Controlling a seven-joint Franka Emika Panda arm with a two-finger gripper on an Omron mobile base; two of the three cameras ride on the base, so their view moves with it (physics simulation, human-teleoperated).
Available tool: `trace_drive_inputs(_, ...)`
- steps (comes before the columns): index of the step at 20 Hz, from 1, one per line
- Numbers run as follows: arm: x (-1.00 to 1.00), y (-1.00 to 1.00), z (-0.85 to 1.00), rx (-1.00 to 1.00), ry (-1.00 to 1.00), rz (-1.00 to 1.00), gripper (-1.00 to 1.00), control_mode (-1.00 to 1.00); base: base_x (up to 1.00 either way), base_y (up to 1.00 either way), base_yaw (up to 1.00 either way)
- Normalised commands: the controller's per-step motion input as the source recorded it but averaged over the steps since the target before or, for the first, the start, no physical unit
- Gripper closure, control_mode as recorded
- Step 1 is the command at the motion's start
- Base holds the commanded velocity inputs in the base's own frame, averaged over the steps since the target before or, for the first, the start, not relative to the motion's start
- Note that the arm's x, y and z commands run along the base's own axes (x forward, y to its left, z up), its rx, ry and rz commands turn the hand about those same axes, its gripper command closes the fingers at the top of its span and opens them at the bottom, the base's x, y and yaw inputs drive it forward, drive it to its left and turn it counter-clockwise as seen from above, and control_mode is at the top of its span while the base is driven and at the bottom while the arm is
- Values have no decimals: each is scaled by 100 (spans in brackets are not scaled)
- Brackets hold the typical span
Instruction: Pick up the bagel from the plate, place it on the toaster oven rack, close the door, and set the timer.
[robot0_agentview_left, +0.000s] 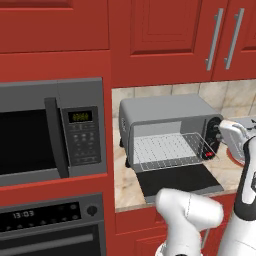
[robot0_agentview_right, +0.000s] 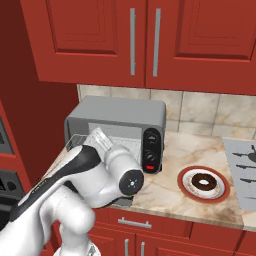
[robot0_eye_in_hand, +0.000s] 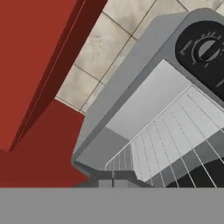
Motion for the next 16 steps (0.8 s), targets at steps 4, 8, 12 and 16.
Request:
trace_drive_inputs(4,0,-53,100,-9,18,-1,100,-100,0,0,0)
trace_drive_inputs(8,0,-65,100,-14,26,-6,100,-100,0,0,0)
trace_drive_inputs(12,0,-62,89,-19,37,-5,100,-100,0,0,0)
trace_drive_inputs(16,-9,-39,16,-5,17,0,100,-100,0,0,0)
